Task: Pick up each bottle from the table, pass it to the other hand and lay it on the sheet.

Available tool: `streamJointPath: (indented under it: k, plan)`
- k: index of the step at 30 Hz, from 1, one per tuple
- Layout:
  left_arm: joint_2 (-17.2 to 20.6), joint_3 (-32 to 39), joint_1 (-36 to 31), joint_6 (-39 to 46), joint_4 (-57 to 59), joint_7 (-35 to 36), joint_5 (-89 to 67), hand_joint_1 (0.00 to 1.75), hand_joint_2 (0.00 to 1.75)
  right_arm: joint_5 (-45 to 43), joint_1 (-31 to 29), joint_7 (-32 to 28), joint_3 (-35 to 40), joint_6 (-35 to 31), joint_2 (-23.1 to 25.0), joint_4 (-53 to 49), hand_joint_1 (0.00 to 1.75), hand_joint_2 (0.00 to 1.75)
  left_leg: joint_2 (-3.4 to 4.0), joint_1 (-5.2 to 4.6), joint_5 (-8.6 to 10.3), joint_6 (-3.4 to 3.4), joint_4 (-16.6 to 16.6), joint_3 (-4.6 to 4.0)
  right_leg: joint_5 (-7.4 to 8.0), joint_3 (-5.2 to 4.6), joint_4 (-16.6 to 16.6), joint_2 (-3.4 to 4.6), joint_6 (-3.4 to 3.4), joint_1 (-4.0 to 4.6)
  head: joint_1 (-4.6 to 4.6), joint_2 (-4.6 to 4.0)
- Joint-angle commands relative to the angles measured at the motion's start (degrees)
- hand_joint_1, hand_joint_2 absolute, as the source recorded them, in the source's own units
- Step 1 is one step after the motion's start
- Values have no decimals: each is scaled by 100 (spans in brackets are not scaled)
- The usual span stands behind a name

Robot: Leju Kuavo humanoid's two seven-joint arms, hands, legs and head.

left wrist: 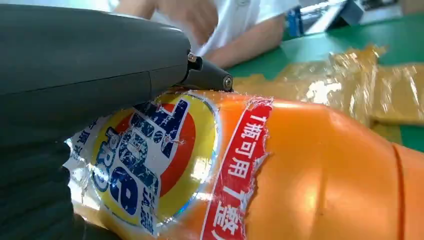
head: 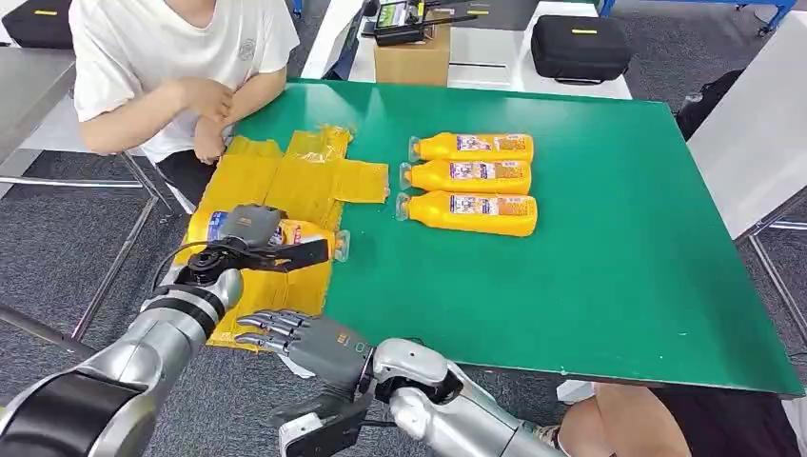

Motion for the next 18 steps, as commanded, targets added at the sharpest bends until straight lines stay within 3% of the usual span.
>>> streamJointPath:
  k: [1, 9, 11, 13, 14, 15, 16, 18]
  plan:
    - [61, -489, -450, -110, 531, 27, -93, 154, 175, -18, -123, -1, 267, 45, -275, -96, 0, 0, 0, 5, -3, -3, 3, 6, -3, 9, 0, -6, -6, 5, 0, 0]
    - [50, -603, -489, -220, 586, 25, -226, 154, 175, -33, -104, -14, 234, 40, -282, -147, 0, 0, 1, 5, -8, -4, 4, 12, -8, 15, 2, -5, -7, 7, -2, 0]
    - [-18, -716, -537, -394, 661, 39, -381, 143, 175, -33, -82, -19, 170, 47, -301, -223, 0, 0, -2, 8, -9, -4, 6, 15, -10, 20, 2, -9, -9, 9, 0, 0]
    - [-153, -661, -582, -643, 760, -8, -339, 112, 175, -41, -49, -33, 76, 48, -312, -299, 0, 0, -3, 4, -3, -3, 2, 5, -4, 8, 0, -8, -5, 5, 0, 0]
    - [-194, -613, -597, -735, 788, -26, -295, 37, 175, -41, -37, -38, 44, 56, -306, -307, 0, 0, -10, 6, -6, -3, 5, 11, -10, 18, 2, -16, -7, 7, 0, 0]
    - [-265, -571, -652, -943, 872, -64, -226, 14, 175, -43, -31, -55, 2, 66, -294, -296, 0, 0, -8, 5, -4, -3, 4, 8, -7, 13, 1, -14, -6, 6, 0, 0]
    - [-310, -462, -701, -1160, 954, -81, -103, 3, 175, -52, -31, -63, -18, 69, -283, -280, 0, 0, -9, 5, -2, -3, 2, 6, -5, 11, 0, -14, -5, 6, 0, 0]
    - [-412, -19, -747, -1788, 1076, -191, 396, 0, 175, -111, -16, -116, -102, 93, -209, -150, 0, 0, -9, 5, -4, -3, 4, 9, -8, 15, 1, -15, -7, 6, 0, -2]
